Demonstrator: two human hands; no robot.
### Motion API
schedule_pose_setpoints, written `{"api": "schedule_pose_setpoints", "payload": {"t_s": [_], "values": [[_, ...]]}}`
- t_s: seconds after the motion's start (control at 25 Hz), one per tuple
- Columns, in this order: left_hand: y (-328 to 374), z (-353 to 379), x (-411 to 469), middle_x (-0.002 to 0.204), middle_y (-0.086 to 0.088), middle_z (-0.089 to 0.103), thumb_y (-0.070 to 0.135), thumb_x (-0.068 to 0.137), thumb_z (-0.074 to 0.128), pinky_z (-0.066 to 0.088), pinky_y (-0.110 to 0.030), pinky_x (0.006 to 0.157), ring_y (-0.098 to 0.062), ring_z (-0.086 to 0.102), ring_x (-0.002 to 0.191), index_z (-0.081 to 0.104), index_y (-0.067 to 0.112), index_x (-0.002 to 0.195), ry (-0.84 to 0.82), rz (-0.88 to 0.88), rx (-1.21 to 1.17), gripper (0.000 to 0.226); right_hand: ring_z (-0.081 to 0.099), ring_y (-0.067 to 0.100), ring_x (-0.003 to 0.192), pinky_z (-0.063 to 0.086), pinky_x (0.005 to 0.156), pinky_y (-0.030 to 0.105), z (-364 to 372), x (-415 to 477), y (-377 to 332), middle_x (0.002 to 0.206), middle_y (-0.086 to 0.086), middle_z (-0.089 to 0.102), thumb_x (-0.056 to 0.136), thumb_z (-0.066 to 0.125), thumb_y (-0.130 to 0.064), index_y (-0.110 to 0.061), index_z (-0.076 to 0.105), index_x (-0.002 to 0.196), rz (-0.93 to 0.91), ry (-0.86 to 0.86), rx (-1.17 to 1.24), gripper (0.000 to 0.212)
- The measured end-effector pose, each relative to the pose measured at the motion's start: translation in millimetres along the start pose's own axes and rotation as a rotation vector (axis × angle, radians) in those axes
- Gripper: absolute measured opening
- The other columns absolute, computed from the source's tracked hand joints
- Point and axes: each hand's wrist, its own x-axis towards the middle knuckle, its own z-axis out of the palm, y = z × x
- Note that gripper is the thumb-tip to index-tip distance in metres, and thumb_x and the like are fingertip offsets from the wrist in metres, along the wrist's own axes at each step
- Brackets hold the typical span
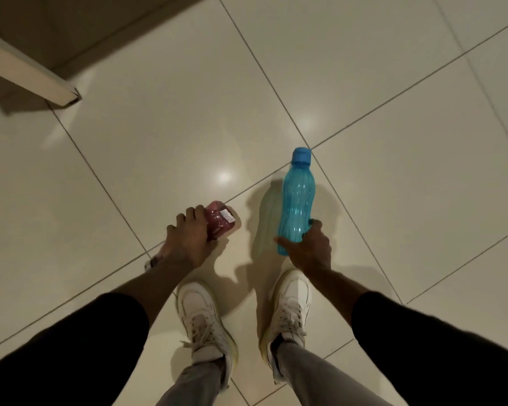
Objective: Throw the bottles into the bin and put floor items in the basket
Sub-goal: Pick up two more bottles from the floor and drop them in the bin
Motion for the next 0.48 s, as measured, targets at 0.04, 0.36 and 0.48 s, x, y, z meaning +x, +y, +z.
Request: {"api": "schedule_pose_setpoints", "payload": {"t_s": [0.04,0.36,0.48], "values": [[5.4,-14.3,-14.0,0.135,-0.011,0.055,0.046,0.085,0.081,0.054,-0.052,0.094,-0.033,0.056,0.12,0.039,0.012,0.142,0.009,-0.013,-0.076,0.079,0.068,0.023,0.102,0.063,0.079,0.041,-8.0,-21.5,-3.1,0.121,0.004,0.066,0.067,0.09,-0.055,-0.013,0.038,0.143,-0.003,-0.011,0.005,0.102],[19.7,-145.1,-163.7,0.121,-0.002,0.066,0.044,0.078,0.087,0.059,-0.048,0.092,-0.027,0.069,0.107,0.049,0.015,0.134,0.086,-0.241,-0.702,0.074,0.063,0.011,0.107,0.059,0.07,0.023,-116.4,-184.7,-52.0,0.127,-0.004,0.061,0.071,0.09,-0.048,-0.017,0.033,0.149,-0.158,-0.073,-0.009,0.101],[11.4,-189.8,-218.4,0.109,0.004,0.07,0.061,0.073,0.087,0.06,-0.045,0.086,-0.023,0.071,0.096,0.052,0.019,0.126,0.07,-0.342,-0.775,0.076,0.059,0.002,0.1,0.051,0.055,0.01,-160.0,-237.8,-73.9,0.123,-0.011,0.06,0.07,0.091,-0.047,-0.021,0.035,0.146,-0.21,-0.103,-0.054,0.098]]}}
